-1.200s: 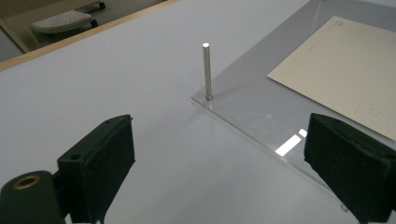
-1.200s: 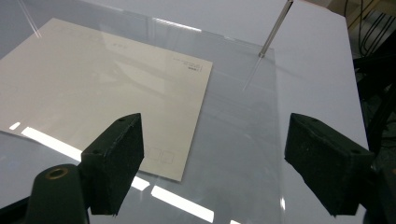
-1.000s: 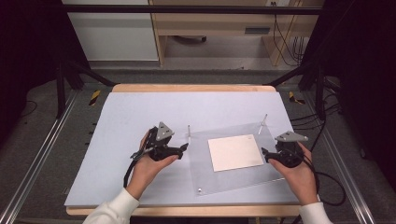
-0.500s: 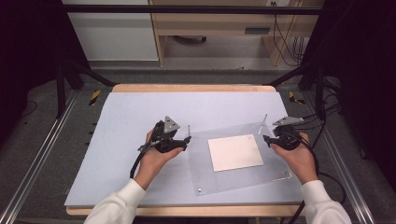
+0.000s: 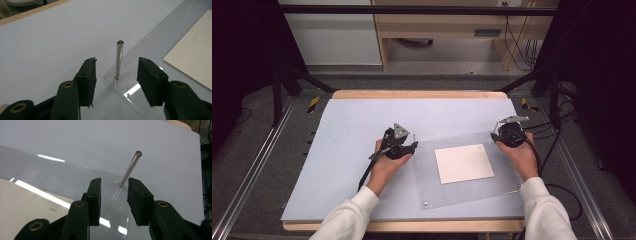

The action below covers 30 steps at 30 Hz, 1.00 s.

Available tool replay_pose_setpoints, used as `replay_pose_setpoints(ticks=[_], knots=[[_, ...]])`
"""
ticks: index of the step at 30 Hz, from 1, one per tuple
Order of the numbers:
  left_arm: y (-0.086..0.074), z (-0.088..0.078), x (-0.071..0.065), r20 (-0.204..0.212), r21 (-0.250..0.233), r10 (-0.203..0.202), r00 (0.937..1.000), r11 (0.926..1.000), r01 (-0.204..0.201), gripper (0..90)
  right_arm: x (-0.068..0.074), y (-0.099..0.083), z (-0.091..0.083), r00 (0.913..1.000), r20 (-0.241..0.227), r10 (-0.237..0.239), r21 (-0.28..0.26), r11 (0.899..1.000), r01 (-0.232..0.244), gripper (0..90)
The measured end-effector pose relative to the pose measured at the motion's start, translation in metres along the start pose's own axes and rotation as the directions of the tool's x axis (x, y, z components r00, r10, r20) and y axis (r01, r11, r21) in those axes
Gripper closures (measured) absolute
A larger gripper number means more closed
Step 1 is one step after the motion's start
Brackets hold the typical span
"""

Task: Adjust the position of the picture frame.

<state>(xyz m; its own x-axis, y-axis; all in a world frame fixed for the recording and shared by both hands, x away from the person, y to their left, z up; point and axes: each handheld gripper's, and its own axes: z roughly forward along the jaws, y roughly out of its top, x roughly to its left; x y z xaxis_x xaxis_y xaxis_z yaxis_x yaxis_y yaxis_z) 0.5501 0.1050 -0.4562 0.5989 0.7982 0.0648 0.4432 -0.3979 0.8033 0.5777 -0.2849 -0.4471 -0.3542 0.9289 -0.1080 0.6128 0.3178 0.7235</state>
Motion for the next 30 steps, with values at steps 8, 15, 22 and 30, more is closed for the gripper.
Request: replay_pose_setpoints(ticks=[8, 15, 22, 30], knots=[[-0.003, 0.008, -0.003, -0.004, 0.005, -0.004, 1.0, 1.0, 0.004, 55.1, -0.012, -0.003, 0.026, 0.9983, 0.007, 0.057, -0.028, 0.998, -0.057, 69.4], [-0.005, 0.009, -0.003, -0.011, 0.009, -0.01, 0.9999, 0.9999, 0.01, 56.4, -0.014, -0.005, 0.035, 0.9971, -0.004, 0.076, -0.026, 0.997, -0.076, 78.8], [-0.004, 0.011, -0.005, -0.013, 0.017, -0.014, 0.9998, 0.9998, 0.014, 57.4, -0.016, -0.004, 0.036, 0.9936, -0.014, 0.112, -0.038, 0.993, -0.112, 85.3], [-0.005, 0.016, -0.006, -0.007, 0.013, -0.038, 0.9992, 0.9992, 0.039, 63.7, -0.014, -0.002, 0.036, 0.9935, -0.003, 0.114, -0.023, 0.993, -0.114, 85.5]])
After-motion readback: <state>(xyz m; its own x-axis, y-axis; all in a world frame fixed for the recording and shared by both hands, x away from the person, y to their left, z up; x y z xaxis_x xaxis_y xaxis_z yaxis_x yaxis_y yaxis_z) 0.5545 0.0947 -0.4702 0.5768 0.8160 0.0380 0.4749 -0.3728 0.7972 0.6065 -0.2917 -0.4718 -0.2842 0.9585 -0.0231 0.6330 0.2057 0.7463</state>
